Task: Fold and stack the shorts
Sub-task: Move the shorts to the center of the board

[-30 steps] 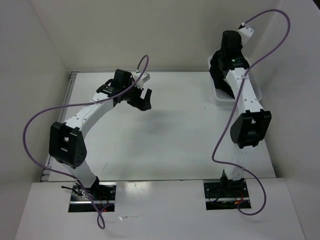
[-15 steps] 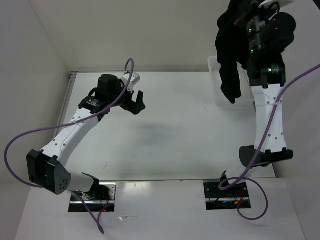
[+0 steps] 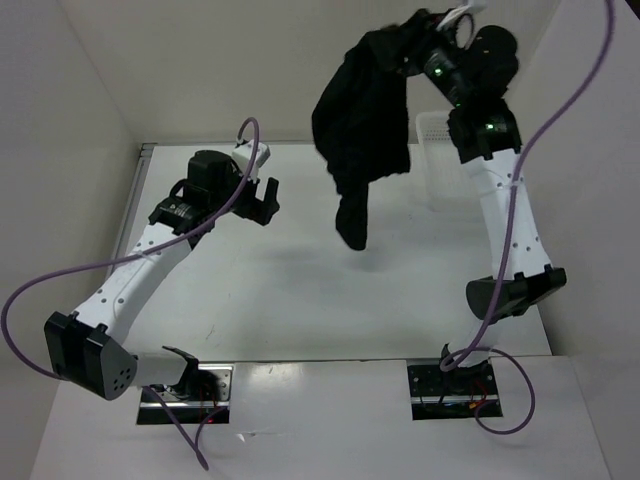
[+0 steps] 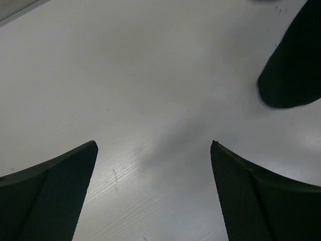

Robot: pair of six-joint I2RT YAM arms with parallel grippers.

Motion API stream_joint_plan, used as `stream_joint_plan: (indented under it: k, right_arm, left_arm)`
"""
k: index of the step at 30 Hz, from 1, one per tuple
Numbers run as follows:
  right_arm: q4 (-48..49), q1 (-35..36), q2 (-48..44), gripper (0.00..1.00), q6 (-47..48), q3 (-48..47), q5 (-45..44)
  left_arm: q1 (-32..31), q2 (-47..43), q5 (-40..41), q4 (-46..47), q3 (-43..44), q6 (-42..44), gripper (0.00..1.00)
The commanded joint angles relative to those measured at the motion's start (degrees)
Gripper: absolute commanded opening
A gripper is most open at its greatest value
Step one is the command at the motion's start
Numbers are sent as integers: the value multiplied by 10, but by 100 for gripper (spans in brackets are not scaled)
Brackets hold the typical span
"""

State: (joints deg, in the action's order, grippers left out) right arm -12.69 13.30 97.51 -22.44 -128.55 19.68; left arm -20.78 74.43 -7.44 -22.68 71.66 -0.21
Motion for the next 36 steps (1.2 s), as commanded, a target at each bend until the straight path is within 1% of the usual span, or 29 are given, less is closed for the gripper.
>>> stream_joint_plan:
  k: [1, 2, 3, 4, 5, 6, 8, 11, 12, 14, 16, 17, 18, 19, 21, 22, 24, 26, 29, 32, 33, 36]
  right_arm:
    - [-34, 79, 14, 74, 47, 42, -22]
    - [-34, 85, 15, 93, 47, 61, -27]
    - [-34, 85, 21, 99, 41, 99, -32]
    - [-39, 85, 21, 99, 33, 116, -49]
    - [-39, 85, 26, 99, 43, 133, -92]
    - [-39, 85, 26, 99, 51, 165, -111]
    - [-39, 85, 26, 99, 79, 195, -140]
    - [-31, 85, 26, 99, 112, 274, -162]
    - [-30, 85, 26, 99, 119, 290, -184]
    - [-23, 85, 44, 99, 153, 333, -199]
    - [-17, 80, 60, 93, 175, 359, -206]
    - [-17, 70, 69, 91, 188, 382, -206]
    - [-17, 58, 83, 86, 194, 393, -194]
    - [-17, 52, 88, 85, 201, 405, -184]
    - [-32, 45, 101, 85, 223, 436, -160]
    - [-32, 45, 102, 85, 223, 447, -147]
    - [-32, 45, 115, 85, 228, 474, -133]
    - [-16, 45, 125, 85, 228, 491, -127]
    - [-8, 45, 150, 85, 223, 504, -127]
    - [-2, 45, 174, 83, 217, 504, -89]
    - [-14, 45, 181, 83, 217, 504, -82]
    - [-19, 52, 181, 73, 223, 511, -76]
  left_arm:
    - [0, 19, 17, 15, 16, 2, 100]
    - [0, 26, 17, 20, 16, 2, 100]
    - [0, 26, 17, 20, 16, 2, 100]
    - [0, 26, 24, 20, 9, 2, 100]
    - [0, 26, 24, 20, 2, 2, 100]
    - [0, 26, 31, 25, -13, 2, 100]
    - [0, 26, 37, 25, -31, 2, 100]
    - [0, 20, 12, 12, -68, 2, 100]
    - [0, 20, 1, 12, -77, 2, 100]
    - [0, 39, -33, 12, -100, 2, 100]
    - [0, 54, -68, 21, -105, 2, 100]
    - [-8, 69, -68, 26, -105, 2, 100]
    - [-18, 78, -68, 37, -105, 2, 100]
    - [-38, 87, -68, 37, -110, 2, 100]
    - [-59, 121, -68, 50, -110, 2, 100]
    - [-81, 134, -68, 57, -110, 2, 100]
    - [-99, 174, -61, 80, -110, 2, 100]
    - [-109, 211, -45, 105, -99, 2, 100]
    - [-115, 252, -40, 119, -86, 2, 100]
    - [-122, 293, -34, 125, -80, 2, 100]
    - [-128, 313, -23, 120, -68, 2, 98]
    - [-133, 331, -23, 107, -46, 2, 82]
